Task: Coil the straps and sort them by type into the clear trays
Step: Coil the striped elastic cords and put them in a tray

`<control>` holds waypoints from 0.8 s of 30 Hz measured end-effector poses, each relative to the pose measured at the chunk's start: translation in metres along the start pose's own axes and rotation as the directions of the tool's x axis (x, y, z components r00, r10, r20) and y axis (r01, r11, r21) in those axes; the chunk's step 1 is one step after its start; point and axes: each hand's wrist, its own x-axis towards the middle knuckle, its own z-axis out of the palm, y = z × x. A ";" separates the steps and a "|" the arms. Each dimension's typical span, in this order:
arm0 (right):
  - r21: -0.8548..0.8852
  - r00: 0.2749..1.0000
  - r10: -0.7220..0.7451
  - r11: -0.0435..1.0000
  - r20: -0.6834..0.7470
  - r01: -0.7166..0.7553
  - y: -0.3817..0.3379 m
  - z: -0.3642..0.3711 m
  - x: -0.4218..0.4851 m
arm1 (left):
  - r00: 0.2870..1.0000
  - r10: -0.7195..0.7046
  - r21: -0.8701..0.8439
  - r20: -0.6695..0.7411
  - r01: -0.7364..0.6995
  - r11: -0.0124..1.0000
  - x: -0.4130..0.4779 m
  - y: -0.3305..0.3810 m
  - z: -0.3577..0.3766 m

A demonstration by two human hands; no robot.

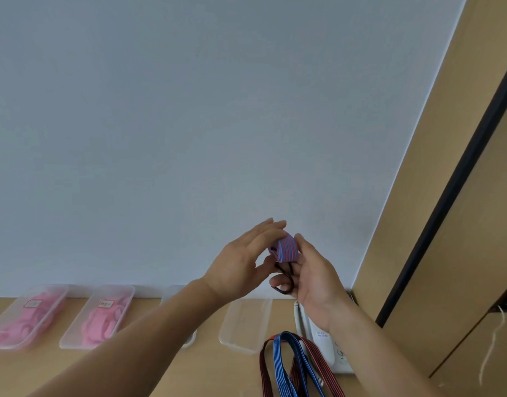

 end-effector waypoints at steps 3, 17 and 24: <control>-0.032 0.999 -0.019 0.999 -0.050 0.018 0.002 -0.003 0.002 | 0.999 0.023 0.058 0.037 -0.025 0.998 -0.002 -0.002 0.002; -0.719 0.902 -0.432 0.632 -0.017 0.289 0.018 0.001 0.016 | 0.630 -0.621 -0.620 0.465 0.733 0.280 -0.004 0.005 -0.009; -0.934 0.872 -0.488 0.303 0.018 0.189 0.035 0.017 0.020 | 0.577 -0.640 -0.689 0.508 0.717 0.100 -0.023 -0.014 -0.008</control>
